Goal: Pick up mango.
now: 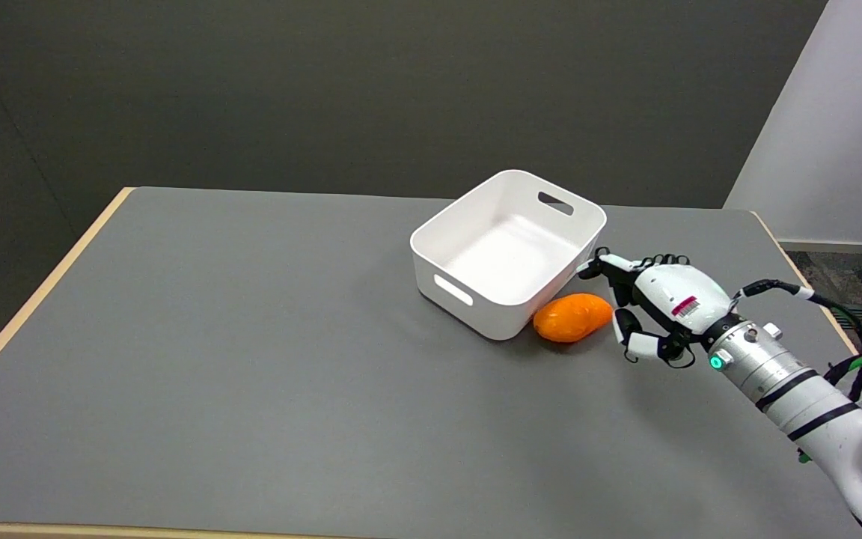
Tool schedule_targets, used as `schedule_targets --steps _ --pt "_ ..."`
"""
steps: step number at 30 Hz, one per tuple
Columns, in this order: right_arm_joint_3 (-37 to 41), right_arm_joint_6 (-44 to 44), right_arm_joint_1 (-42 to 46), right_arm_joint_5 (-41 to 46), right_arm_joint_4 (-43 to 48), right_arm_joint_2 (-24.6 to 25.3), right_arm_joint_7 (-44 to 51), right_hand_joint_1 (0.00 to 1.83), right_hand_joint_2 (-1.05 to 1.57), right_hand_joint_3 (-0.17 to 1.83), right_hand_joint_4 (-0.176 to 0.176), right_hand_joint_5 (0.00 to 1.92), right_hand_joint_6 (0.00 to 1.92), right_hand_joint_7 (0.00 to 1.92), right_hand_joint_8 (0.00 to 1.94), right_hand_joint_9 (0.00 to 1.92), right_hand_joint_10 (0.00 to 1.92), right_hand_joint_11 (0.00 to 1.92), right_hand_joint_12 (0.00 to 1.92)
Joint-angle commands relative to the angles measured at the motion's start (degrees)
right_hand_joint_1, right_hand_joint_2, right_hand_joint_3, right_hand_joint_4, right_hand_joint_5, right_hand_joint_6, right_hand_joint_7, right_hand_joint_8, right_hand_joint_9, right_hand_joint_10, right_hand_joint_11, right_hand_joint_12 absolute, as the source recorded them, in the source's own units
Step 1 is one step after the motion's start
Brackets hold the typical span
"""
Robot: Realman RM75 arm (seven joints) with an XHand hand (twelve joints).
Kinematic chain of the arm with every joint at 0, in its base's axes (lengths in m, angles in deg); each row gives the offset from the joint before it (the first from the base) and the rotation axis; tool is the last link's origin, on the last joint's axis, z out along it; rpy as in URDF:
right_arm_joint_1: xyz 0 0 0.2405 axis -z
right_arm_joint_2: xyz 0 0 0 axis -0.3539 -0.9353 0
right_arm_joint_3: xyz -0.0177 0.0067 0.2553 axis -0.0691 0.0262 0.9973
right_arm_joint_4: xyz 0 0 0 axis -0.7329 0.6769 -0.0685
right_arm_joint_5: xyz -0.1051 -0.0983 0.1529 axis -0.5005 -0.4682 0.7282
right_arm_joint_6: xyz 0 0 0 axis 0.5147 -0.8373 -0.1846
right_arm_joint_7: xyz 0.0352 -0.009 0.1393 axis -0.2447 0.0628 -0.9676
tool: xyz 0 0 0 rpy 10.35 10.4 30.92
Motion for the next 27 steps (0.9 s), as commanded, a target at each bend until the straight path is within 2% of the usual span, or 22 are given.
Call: schedule_targets --steps 1,9,27 --pt "-1.4 -6.26 0.42 -8.24 -2.99 -2.0 -4.26 1.26 1.02 0.8 0.046 0.36 0.63 0.56 1.94 0.51 1.92 0.68 1.92" --pt "-11.14 -9.88 -4.53 -12.02 0.84 -9.17 -8.81 1.26 1.03 0.78 0.073 0.38 0.61 0.55 1.94 0.46 1.92 0.67 1.92" --pt "-15.88 -10.82 -11.99 -12.02 6.89 -13.4 -10.93 1.26 1.02 0.8 0.087 0.39 0.57 0.56 1.94 0.51 1.92 0.77 1.92"
